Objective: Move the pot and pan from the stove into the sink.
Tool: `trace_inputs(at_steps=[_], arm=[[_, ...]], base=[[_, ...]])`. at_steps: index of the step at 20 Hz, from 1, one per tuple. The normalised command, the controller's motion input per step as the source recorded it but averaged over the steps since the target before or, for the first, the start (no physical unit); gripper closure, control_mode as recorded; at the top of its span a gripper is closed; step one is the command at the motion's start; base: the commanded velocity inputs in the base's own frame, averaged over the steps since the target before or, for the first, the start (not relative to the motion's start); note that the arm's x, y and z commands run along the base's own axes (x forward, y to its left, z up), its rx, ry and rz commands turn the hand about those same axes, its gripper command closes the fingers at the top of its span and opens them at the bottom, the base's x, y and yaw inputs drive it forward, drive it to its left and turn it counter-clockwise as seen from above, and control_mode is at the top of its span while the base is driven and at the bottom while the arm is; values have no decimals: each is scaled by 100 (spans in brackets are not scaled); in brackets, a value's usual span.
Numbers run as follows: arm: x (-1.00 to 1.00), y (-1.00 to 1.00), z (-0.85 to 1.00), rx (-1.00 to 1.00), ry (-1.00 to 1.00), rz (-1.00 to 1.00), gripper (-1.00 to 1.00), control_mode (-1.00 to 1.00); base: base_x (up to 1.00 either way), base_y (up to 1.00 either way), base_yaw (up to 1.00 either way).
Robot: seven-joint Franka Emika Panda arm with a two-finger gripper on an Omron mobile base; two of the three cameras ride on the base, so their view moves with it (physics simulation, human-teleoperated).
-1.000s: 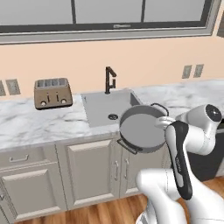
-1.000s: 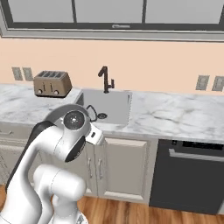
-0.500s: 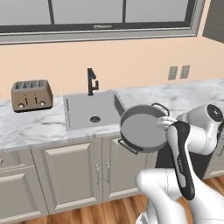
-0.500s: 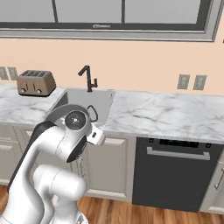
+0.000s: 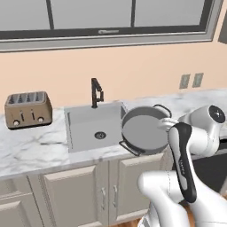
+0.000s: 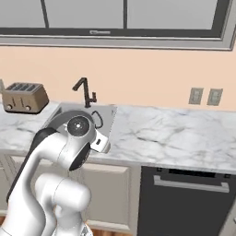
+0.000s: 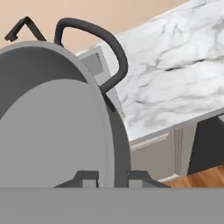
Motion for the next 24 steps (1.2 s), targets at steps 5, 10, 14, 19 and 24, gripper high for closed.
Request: trace_inputs(at_steps=[5, 10, 14, 19, 24], arm=[[0, 0, 0, 0, 0, 0, 100, 100], [0, 0, 0, 0, 0, 0, 100, 100], [5, 0, 0, 0, 1, 0, 100, -100], [23, 20, -7, -1, 2, -4, 100, -100], [27, 24, -29, -3, 10, -1, 100, -100]], base=[[81, 23, -5], [53, 18, -3], [0, 0, 0], [0, 0, 0], [0, 0, 0]])
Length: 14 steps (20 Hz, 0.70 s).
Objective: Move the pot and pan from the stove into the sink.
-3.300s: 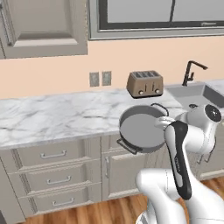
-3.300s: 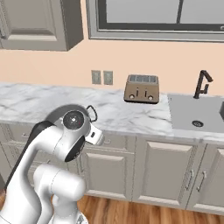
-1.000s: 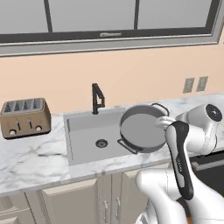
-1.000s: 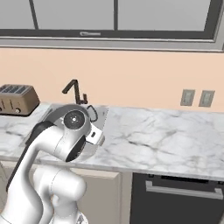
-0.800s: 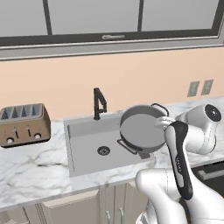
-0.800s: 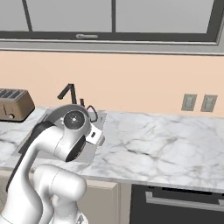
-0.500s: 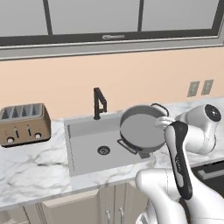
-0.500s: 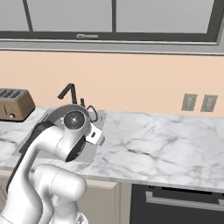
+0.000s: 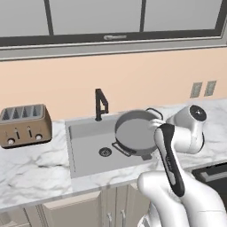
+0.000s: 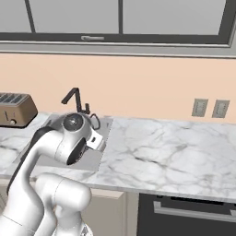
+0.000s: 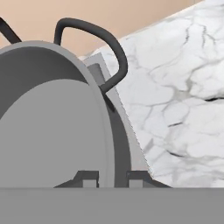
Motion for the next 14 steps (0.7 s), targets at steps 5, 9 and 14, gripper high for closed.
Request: trace_inputs(at_steps=[5, 9, 14], arm=[[34, 21, -31, -2, 7, -2, 100, -100], [47, 36, -31, -1, 1, -7, 100, -100], [45, 37, -36, 0, 1, -8, 100, -100]], base=[[0, 0, 0], [0, 0, 0], [0, 0, 0]])
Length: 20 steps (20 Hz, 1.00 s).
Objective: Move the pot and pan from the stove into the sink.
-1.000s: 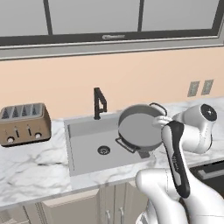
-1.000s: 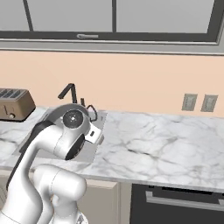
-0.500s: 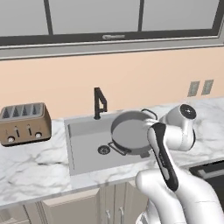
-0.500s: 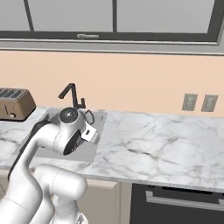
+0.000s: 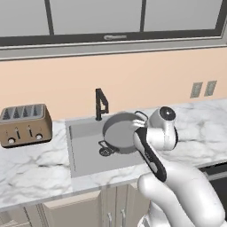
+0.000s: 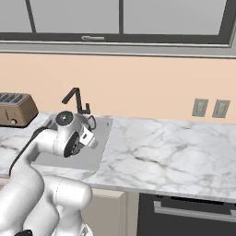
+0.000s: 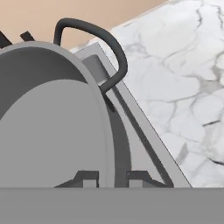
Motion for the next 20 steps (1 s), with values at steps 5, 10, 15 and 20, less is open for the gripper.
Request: trace_inputs(at_steps=[5, 10, 15, 20], arm=[[44, 27, -43, 1, 6, -5, 100, -100], [37, 14, -45, 5, 7, -2, 100, -100], [17, 0, -33, 12, 3, 0, 100, -100], [2, 1, -4, 4, -2, 0, 100, -100]], base=[[0, 0, 0], [0, 0, 0], [0, 0, 0], [0, 0, 0]])
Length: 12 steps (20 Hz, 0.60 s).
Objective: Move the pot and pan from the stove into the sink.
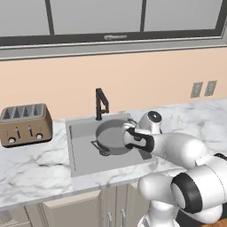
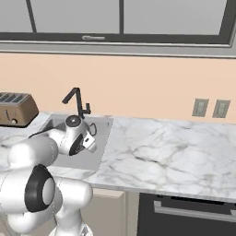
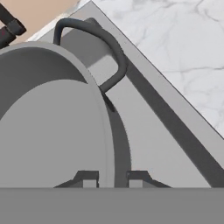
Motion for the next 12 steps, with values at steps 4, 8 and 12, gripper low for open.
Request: trace_inputs(at_steps=[4, 8, 12], arm=[[20, 11, -23, 0, 0, 0, 100, -100], [30, 12, -38, 0, 1, 0, 100, -100], [37, 8, -43, 0, 0, -1, 100, -100]], base=[[0, 0, 0], [0, 0, 0], [0, 0, 0]])
